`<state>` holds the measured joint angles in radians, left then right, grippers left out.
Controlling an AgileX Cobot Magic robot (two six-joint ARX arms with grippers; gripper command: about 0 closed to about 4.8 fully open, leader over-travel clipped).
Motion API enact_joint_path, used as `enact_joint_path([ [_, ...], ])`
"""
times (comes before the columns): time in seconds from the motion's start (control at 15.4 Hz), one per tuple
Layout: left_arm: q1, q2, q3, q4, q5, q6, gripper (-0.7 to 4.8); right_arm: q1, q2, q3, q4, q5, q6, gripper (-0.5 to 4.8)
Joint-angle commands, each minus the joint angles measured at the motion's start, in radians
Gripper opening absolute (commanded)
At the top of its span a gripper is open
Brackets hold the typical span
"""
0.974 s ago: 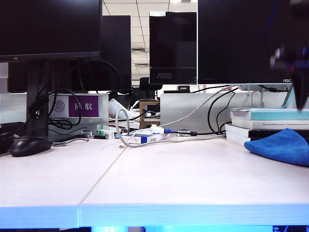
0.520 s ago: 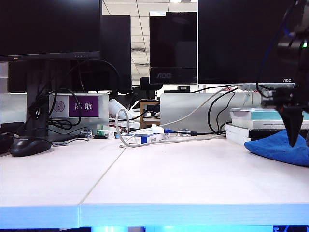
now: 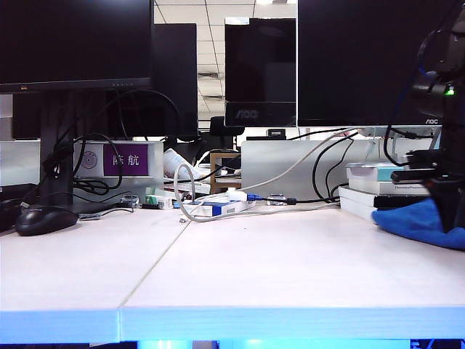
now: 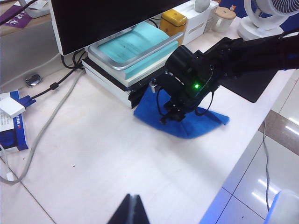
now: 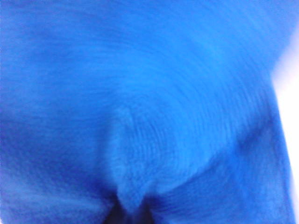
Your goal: Wipe the table from right to left using the rag.
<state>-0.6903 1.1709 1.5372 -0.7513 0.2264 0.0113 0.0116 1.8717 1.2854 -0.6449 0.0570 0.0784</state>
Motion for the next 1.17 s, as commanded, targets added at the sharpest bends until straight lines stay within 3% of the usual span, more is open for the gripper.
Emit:
enact_joint_path([
  [0.06, -0.001, -0.001, 0.008, 0.012, 0.006, 0.008, -0.05, -0.003, 0.008, -0.007, -0.13, 0.019, -0.001, -0.06],
  [0.58, -0.001, -0.001, 0.008, 0.012, 0.006, 0.008, -0.05, 0.014, 0.006, -0.008, -0.395, 0.019, -0.032, -0.06],
  [1.17, -0.001, -0.001, 0.008, -0.003, 0.006, 0.008, -0.05, 0.17, 0.006, -0.008, -0.42, -0.039, -0.034, -0.06],
])
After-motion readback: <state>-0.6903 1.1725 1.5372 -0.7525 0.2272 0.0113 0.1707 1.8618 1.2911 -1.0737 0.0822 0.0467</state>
